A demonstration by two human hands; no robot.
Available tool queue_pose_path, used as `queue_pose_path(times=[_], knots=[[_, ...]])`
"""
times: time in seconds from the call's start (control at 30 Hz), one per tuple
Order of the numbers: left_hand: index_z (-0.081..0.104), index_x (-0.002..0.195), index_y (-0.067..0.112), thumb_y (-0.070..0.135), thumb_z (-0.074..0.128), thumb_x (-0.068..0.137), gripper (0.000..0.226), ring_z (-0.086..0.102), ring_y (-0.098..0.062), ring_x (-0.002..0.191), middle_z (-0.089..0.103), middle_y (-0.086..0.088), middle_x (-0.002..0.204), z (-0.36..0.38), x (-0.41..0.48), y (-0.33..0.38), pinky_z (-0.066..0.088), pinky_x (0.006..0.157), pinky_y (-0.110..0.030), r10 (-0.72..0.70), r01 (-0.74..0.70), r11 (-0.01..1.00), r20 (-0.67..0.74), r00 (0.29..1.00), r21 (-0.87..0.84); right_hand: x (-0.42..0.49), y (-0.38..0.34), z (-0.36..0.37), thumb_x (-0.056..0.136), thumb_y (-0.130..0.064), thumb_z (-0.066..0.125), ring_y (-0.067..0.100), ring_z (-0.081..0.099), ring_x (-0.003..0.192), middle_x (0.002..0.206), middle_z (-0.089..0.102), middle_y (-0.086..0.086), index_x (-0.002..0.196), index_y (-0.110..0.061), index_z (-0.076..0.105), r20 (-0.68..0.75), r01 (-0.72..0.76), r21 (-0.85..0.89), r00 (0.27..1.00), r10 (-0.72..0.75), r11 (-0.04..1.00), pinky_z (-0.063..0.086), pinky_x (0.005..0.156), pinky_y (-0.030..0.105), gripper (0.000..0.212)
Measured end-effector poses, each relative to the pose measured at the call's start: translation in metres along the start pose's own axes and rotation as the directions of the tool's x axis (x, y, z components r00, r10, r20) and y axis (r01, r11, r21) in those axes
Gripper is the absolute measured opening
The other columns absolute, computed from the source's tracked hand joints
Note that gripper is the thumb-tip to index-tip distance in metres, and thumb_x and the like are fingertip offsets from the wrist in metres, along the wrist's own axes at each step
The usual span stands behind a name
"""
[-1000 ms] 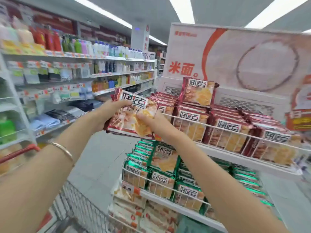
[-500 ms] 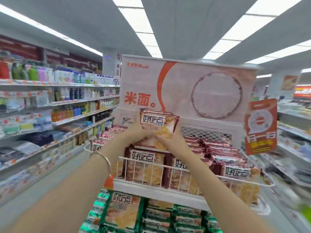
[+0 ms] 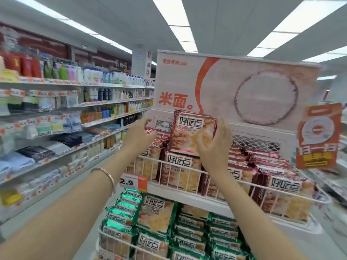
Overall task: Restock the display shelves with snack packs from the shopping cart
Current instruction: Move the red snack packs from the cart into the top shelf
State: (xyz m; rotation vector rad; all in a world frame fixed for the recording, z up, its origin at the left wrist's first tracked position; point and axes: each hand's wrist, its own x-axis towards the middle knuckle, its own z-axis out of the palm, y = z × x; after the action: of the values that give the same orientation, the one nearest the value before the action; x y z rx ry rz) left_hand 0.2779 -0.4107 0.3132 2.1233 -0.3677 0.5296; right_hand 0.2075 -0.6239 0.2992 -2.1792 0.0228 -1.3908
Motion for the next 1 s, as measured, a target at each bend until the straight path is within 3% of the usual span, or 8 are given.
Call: queue_pose_path(times=[0.07, 0.2, 0.33, 0.43, 0.7, 0.8, 0.87, 1.0], knots=[[0.054, 0.135, 0.016, 0.022, 0.062, 0.092, 0.044, 0.054, -0.018, 0.109, 0.058, -0.006, 0.134, -0.027, -0.022, -0.027, 0.040, 0.085, -0.029, -0.015, 0.024, 0.995, -0.097, 0.995, 0.095, -0.025, -0.026, 0.019, 0.091, -0.027, 0.061, 0.029, 0.024, 0.147, 0.155, 0.032, 0.014, 0.147, -0.011, 0.031, 0.071, 0.192, -0.051, 0.980, -0.188, 0.980, 0.015, 0.124, 0.049, 0.066], [0.059, 0.123, 0.015, 0.021, 0.060, 0.092, 0.032, 0.058, -0.027, 0.103, 0.060, -0.007, 0.121, -0.089, -0.087, -0.099, 0.048, 0.081, -0.038, -0.157, 0.191, 0.959, -0.169, 0.973, 0.210, -0.100, -0.084, 0.072, 0.090, -0.025, 0.062, 0.032, 0.024, 0.146, 0.154, 0.033, 0.015, 0.145, -0.008, 0.038, 0.417, 0.263, 0.016, 0.875, -0.246, 0.965, 0.014, 0.124, 0.047, 0.063], [0.058, 0.124, 0.013, 0.020, 0.059, 0.089, 0.036, 0.059, -0.035, 0.109, 0.059, -0.013, 0.125, -0.149, -0.180, -0.195, 0.051, 0.087, -0.044, -0.378, 0.396, 0.840, -0.124, 0.918, 0.371, -0.197, -0.136, 0.124, 0.090, -0.025, 0.064, 0.036, 0.023, 0.147, 0.157, 0.028, 0.017, 0.149, -0.010, 0.036, 0.756, 0.212, 0.088, 0.622, -0.203, 0.973, 0.015, 0.123, 0.046, 0.067], [0.061, 0.124, 0.007, 0.016, 0.060, 0.089, 0.036, 0.061, -0.035, 0.110, 0.060, -0.018, 0.125, -0.183, -0.257, -0.255, 0.051, 0.089, -0.040, -0.593, 0.565, 0.710, -0.077, 0.802, 0.420, -0.273, -0.167, 0.153, 0.091, -0.030, 0.061, 0.036, 0.023, 0.147, 0.159, 0.024, 0.019, 0.150, -0.012, 0.033, 0.882, 0.269, 0.124, 0.412, -0.230, 0.955, 0.017, 0.121, 0.045, 0.068], [0.064, 0.121, 0.006, 0.016, 0.058, 0.092, 0.031, 0.061, -0.031, 0.113, 0.064, -0.014, 0.125, -0.198, -0.408, -0.353, 0.050, 0.091, -0.034, -0.870, 0.792, 0.430, -0.037, 0.492, 0.434, -0.427, -0.220, 0.207, 0.093, -0.025, 0.060, 0.034, 0.024, 0.147, 0.160, 0.024, 0.016, 0.151, -0.013, 0.034, 0.953, 0.306, 0.302, -0.058, -0.299, 0.903, 0.017, 0.121, 0.043, 0.064], [0.064, 0.113, 0.007, 0.014, 0.057, 0.093, 0.023, 0.060, -0.031, 0.113, 0.063, -0.014, 0.119, -0.187, -0.436, -0.379, 0.048, 0.090, -0.035, -0.923, 0.865, 0.340, -0.045, 0.382, 0.368, -0.465, -0.219, 0.235, 0.094, -0.025, 0.059, 0.035, 0.035, 0.139, 0.151, 0.035, 0.016, 0.144, -0.009, 0.043, 0.937, 0.313, 0.329, -0.223, -0.268, 0.891, 0.030, 0.115, 0.043, 0.056], [0.062, 0.100, 0.013, 0.014, 0.057, 0.091, 0.010, 0.064, -0.030, 0.106, 0.062, -0.012, 0.104, -0.178, -0.448, -0.397, 0.050, 0.083, -0.037, -0.945, 0.902, 0.289, -0.056, 0.322, 0.320, -0.488, -0.215, 0.256, 0.092, -0.028, 0.061, 0.035, 0.041, 0.135, 0.146, 0.041, 0.015, 0.143, -0.011, 0.046, 0.916, 0.322, 0.346, -0.318, -0.244, 0.881, 0.035, 0.112, 0.042, 0.056], [0.061, 0.090, 0.019, 0.015, 0.053, 0.092, 0.010, 0.059, -0.020, 0.083, 0.059, 0.003, 0.093, -0.142, -0.464, -0.444, 0.049, 0.075, -0.032, -0.982, 0.974, 0.175, -0.043, 0.183, 0.146, -0.530, -0.196, 0.296, 0.095, -0.033, 0.060, 0.033, 0.044, 0.134, 0.148, 0.042, 0.013, 0.146, -0.015, 0.045, 0.853, 0.328, 0.359, -0.494, -0.165, 0.874, 0.037, 0.111, 0.044, 0.056]])
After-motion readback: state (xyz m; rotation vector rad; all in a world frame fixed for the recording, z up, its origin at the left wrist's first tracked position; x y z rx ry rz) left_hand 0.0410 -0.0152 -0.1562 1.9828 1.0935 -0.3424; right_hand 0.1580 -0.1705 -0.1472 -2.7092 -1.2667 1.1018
